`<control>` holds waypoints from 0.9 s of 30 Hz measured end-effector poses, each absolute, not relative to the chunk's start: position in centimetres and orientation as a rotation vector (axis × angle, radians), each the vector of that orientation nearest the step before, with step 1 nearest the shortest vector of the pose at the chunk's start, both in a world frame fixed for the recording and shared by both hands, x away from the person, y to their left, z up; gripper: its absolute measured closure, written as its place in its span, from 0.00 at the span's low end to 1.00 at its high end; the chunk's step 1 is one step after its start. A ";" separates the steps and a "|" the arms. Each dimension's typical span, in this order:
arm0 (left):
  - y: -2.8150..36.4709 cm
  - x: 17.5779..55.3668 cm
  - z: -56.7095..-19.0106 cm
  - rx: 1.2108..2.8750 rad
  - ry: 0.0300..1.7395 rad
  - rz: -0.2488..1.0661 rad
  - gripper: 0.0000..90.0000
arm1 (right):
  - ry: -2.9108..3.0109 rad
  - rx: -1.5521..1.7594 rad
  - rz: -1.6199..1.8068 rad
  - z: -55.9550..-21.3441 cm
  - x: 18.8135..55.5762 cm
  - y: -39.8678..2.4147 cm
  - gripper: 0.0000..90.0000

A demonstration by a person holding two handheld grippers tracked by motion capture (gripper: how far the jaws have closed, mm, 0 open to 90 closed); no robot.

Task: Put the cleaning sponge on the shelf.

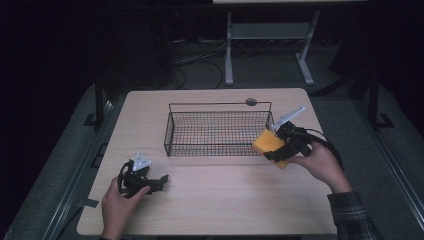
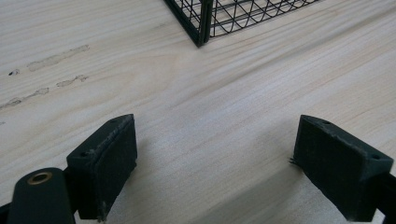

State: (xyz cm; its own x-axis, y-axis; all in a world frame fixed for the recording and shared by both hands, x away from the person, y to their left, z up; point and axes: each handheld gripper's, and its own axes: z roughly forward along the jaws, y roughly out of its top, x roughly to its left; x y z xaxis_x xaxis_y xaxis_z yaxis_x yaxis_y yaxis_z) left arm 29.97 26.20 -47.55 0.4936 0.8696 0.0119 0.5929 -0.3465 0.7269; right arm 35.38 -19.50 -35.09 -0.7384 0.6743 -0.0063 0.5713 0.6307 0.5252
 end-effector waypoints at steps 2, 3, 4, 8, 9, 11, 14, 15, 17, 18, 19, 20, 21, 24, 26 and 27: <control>26.2 30.0 -47.6 2.069 1.198 0.531 0.14 | 2.651 1.026 0.743 -35.1 35.6 -19.5 0.26; 26.2 30.0 -47.5 2.070 1.198 0.531 0.14 | 2.650 1.023 0.739 -35.0 35.9 -19.4 0.26; 26.2 30.0 -47.6 2.068 1.199 0.530 0.14 | 2.650 1.022 0.737 -35.0 36.1 -19.4 0.26; 26.2 30.0 -47.5 2.073 1.197 0.530 0.14 | 2.651 1.023 0.738 -34.8 36.9 -19.2 0.26; 26.2 30.0 -47.5 2.070 1.198 0.532 0.14 | 2.651 1.023 0.737 -34.7 37.1 -19.1 0.26; 26.2 30.0 -47.5 2.070 1.197 0.531 0.14 | 2.649 1.023 0.737 -34.7 37.5 -18.9 0.26; 26.2 30.0 -47.5 2.070 1.198 0.531 0.14 | 2.649 1.027 0.740 -34.7 37.9 -18.8 0.26; 26.2 30.0 -47.5 2.070 1.197 0.531 0.14 | 2.650 1.022 0.736 -34.6 38.3 -18.6 0.26; 26.2 30.0 -47.5 2.072 1.198 0.529 0.14 | 2.649 1.024 0.740 -34.6 38.7 -18.4 0.26; 26.2 30.0 -47.5 2.074 1.195 0.531 0.14 | 2.649 1.023 0.739 -34.6 38.9 -18.3 0.26; 26.2 30.0 -47.5 2.074 1.195 0.531 0.14 | 2.649 1.023 0.739 -34.6 38.9 -18.3 0.26; 26.2 30.0 -47.5 2.074 1.195 0.531 0.14 | 2.649 1.023 0.740 -34.6 39.1 -18.2 0.26; 26.2 30.0 -47.5 2.074 1.196 0.531 0.14 | 2.649 1.028 0.737 -34.6 39.5 -18.0 0.26; 26.2 30.0 -47.5 2.074 1.195 0.531 0.14 | 2.650 1.031 0.741 -34.6 39.9 -17.9 0.26; 26.2 30.0 -47.5 2.073 1.197 0.529 0.14 | 2.648 1.034 0.740 -34.7 40.3 -17.7 0.26; 26.2 30.0 -47.5 2.073 1.197 0.530 0.14 | 2.646 1.037 0.741 -34.7 40.5 -17.7 0.26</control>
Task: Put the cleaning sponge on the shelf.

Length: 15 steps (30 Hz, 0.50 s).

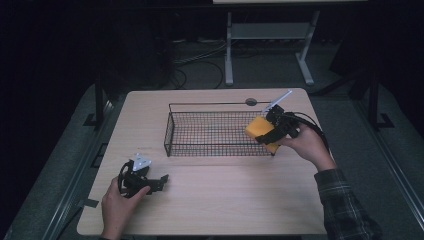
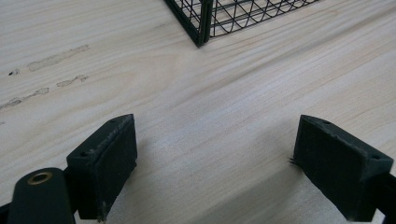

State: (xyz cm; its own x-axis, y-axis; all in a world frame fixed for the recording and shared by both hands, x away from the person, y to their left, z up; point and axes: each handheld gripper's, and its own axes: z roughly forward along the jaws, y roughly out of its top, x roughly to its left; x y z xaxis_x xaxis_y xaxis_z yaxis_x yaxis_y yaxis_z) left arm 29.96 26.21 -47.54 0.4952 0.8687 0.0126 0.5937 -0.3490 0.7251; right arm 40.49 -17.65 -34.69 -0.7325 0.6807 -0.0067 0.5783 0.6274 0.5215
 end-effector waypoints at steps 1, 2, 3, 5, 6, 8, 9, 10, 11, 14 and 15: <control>26.2 30.0 -47.5 2.074 1.197 0.529 0.14 | 2.645 1.036 0.745 -34.7 40.9 -17.5 0.26; 26.2 30.0 -47.5 2.073 1.197 0.529 0.14 | 2.646 1.035 0.740 -34.8 41.1 -17.5 0.26; 26.2 30.0 -47.5 2.072 1.197 0.529 0.14 | 2.646 1.033 0.744 -34.8 41.3 -17.4 0.26; 26.2 30.0 -47.5 2.073 1.197 0.529 0.14 | 2.643 1.041 0.741 -34.7 41.7 -17.2 0.26; 26.2 30.0 -47.5 2.073 1.197 0.529 0.14 | 2.641 1.042 0.740 -34.7 41.8 -17.2 0.26; 26.2 30.0 -47.5 2.073 1.197 0.529 0.14 | 2.641 1.043 0.746 -34.7 42.0 -17.1 0.26; 26.2 30.0 -47.5 2.073 1.197 0.529 0.14 | 2.640 1.051 0.743 -34.7 42.4 -17.0 0.26; 26.2 30.0 -47.5 2.073 1.197 0.529 0.14 | 2.643 1.051 0.743 -34.7 42.5 -16.9 0.26; 26.2 30.0 -47.5 2.073 1.197 0.529 0.14 | 2.644 1.044 0.744 -34.8 42.7 -16.8 0.26; 26.2 30.0 -47.5 2.073 1.197 0.529 0.14 | 2.643 1.049 0.737 -35.0 43.1 -16.6 0.26; 26.2 30.0 -47.5 2.073 1.197 0.529 0.14 | 2.640 1.053 0.738 -35.0 43.2 -16.5 0.26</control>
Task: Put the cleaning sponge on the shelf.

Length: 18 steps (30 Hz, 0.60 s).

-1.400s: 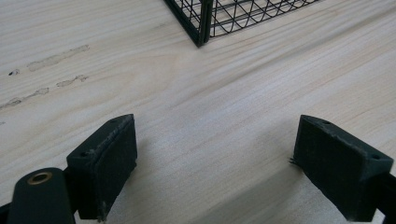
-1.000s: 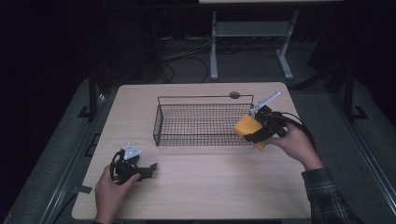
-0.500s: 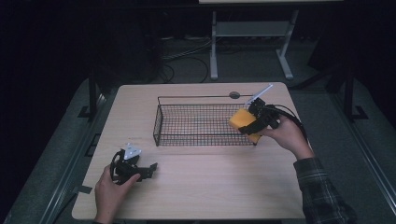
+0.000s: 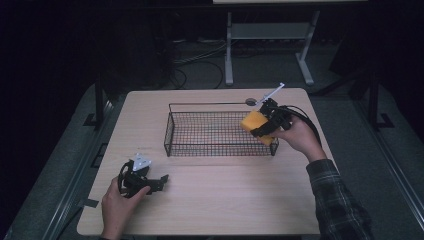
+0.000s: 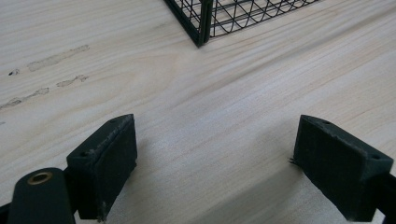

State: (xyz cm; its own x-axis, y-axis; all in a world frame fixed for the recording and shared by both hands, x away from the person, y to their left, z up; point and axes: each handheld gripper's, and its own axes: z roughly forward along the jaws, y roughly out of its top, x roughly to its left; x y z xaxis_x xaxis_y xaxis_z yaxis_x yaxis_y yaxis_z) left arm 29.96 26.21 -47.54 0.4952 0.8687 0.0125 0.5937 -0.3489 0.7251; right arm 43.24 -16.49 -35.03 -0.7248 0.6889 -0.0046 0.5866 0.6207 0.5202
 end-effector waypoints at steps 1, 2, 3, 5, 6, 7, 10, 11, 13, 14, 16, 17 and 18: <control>26.2 30.0 -47.5 2.073 1.197 0.529 0.14 | 2.640 1.057 0.738 -35.1 43.4 -16.4 0.26; 26.2 30.0 -47.5 2.073 1.197 0.529 0.14 | 2.640 1.057 0.738 -35.1 43.4 -16.4 0.26; 26.2 30.0 -47.5 2.073 1.197 0.529 0.14 | 2.639 1.057 0.738 -35.2 43.7 -16.3 0.26; 26.2 30.0 -47.5 2.073 1.197 0.529 0.14 | 2.639 1.064 0.735 -35.4 43.9 -16.2 0.26; 26.2 30.0 -47.5 2.073 1.197 0.529 0.14 | 2.639 1.063 0.735 -35.5 44.1 -16.2 0.26; 26.2 30.0 -47.5 2.072 1.197 0.529 0.14 | 2.639 1.063 0.735 -35.5 44.1 -16.2 0.26; 26.2 30.0 -47.5 2.073 1.197 0.529 0.14 | 2.635 1.070 0.742 -35.8 44.6 -16.1 0.26; 26.2 30.0 -47.5 2.073 1.197 0.529 0.14 | 2.637 1.066 0.744 -36.0 44.7 -16.1 0.26; 26.2 30.0 -47.5 2.073 1.197 0.529 0.14 | 2.636 1.072 0.746 -36.2 45.0 -16.1 0.26; 26.2 30.0 -47.5 2.073 1.197 0.529 0.14 | 2.635 1.075 0.748 -36.4 45.1 -16.1 0.26; 26.2 30.0 -47.5 2.073 1.197 0.529 0.14 | 2.635 1.083 0.749 -36.7 45.3 -16.0 0.26; 26.2 30.0 -47.5 2.073 1.197 0.529 0.14 | 2.635 1.087 0.747 -36.8 45.4 -16.0 0.26; 26.2 30.0 -47.5 2.073 1.197 0.529 0.14 | 2.635 1.087 0.747 -36.8 45.4 -16.0 0.26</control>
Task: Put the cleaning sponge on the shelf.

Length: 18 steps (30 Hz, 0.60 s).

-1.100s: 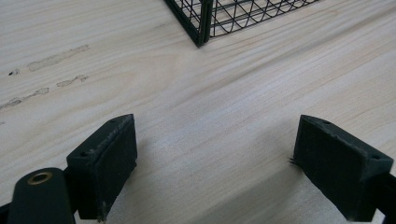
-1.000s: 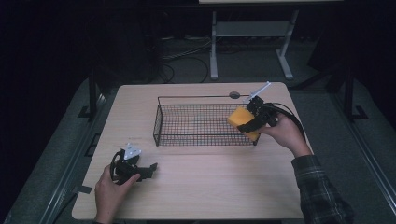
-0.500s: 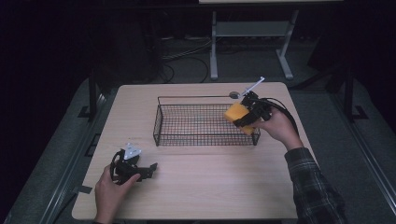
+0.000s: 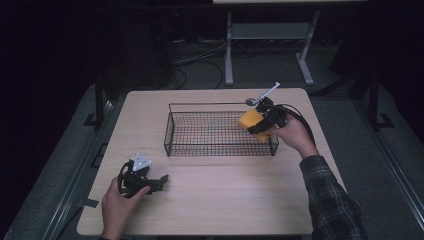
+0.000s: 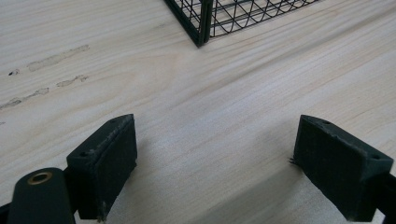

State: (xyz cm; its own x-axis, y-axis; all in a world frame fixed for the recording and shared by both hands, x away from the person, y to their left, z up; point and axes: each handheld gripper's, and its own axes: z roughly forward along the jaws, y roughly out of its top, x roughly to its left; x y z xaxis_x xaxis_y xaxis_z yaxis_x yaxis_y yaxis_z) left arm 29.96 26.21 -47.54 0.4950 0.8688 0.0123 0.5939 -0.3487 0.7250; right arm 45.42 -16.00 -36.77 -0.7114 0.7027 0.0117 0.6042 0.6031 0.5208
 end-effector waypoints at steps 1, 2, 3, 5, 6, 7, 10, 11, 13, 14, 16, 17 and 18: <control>26.2 30.0 -47.5 2.073 1.197 0.529 0.14 | 2.635 1.085 0.748 -36.9 45.5 -16.0 0.26; 26.2 30.0 -47.5 2.073 1.197 0.529 0.14 | 2.638 1.085 0.745 -37.1 45.7 -15.9 0.26; 26.2 30.0 -47.5 2.073 1.197 0.530 0.14 | 2.636 1.090 0.741 -37.2 45.7 -15.8 0.26; 26.2 30.0 -47.5 2.073 1.197 0.529 0.14 | 2.637 1.089 0.740 -37.3 45.8 -15.8 0.26; 26.2 30.0 -47.5 2.073 1.197 0.529 0.14 | 2.638 1.095 0.741 -37.5 46.0 -15.8 0.26; 26.2 30.0 -47.5 2.072 1.197 0.529 0.14 | 2.638 1.095 0.741 -37.5 46.0 -15.8 0.26; 26.2 30.0 -47.5 2.073 1.197 0.529 0.14 | 2.639 1.104 0.738 -37.9 46.2 -15.8 0.26; 26.2 30.0 -47.5 2.073 1.197 0.529 0.14 | 2.639 1.104 0.738 -37.9 46.2 -15.8 0.26; 26.2 30.0 -47.5 2.072 1.197 0.529 0.14 | 2.643 1.104 0.737 -38.2 46.4 -15.8 0.26; 26.2 30.0 -47.5 2.073 1.197 0.529 0.14 | 2.642 1.110 0.737 -38.4 46.5 -15.8 0.26; 26.2 30.0 -47.5 2.073 1.197 0.529 0.14 | 2.643 1.114 0.737 -38.6 46.5 -15.9 0.26; 26.2 30.0 -47.5 2.073 1.197 0.529 0.14 | 2.644 1.118 0.739 -38.7 46.6 -15.8 0.26; 26.2 30.0 -47.5 2.072 1.198 0.529 0.14 | 2.645 1.119 0.738 -38.9 46.6 -15.8 0.26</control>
